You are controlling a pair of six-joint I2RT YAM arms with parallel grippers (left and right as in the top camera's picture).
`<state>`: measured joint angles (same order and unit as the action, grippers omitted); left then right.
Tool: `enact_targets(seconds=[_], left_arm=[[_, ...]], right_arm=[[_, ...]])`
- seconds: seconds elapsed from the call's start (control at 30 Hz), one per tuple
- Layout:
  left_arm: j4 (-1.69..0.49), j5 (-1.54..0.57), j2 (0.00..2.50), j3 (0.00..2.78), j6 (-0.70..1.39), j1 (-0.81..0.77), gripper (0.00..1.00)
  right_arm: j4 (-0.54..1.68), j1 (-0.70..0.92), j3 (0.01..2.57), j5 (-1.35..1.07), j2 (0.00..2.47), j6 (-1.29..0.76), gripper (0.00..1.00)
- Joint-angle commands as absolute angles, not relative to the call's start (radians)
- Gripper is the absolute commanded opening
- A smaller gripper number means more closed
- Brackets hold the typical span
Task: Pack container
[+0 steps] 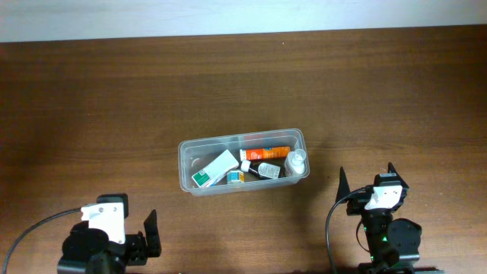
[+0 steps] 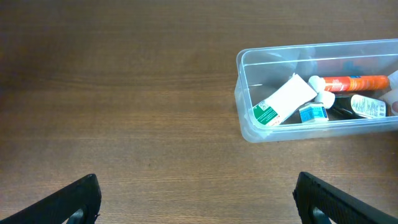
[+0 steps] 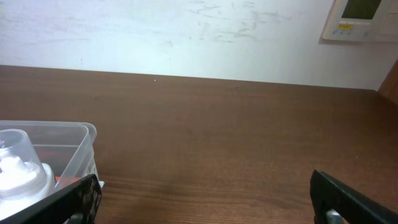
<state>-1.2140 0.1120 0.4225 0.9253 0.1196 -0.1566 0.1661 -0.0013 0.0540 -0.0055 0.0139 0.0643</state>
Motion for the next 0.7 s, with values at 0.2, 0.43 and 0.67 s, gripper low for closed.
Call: enact_targets(seconds=[0.2,0.43,0.67], left_arm=[[-1.212,0.133,0.376,0.922,0.104,-0.149,1.00],[-0.985,0.118,0.237,0.746,0.104,-0.075,1.00],[-0.549,0.013,0.067,0.388,0.104,-0.045,1.00]], right_arm=[[0.163,-0.009,0.044,-0.019,0.004,0.071,0.98],[0.163,-0.009,0.044,-0.019,0.004,0.071,0.98],[0.163,-0.009,0.044,-0.019,0.004,0.071,0.98]])
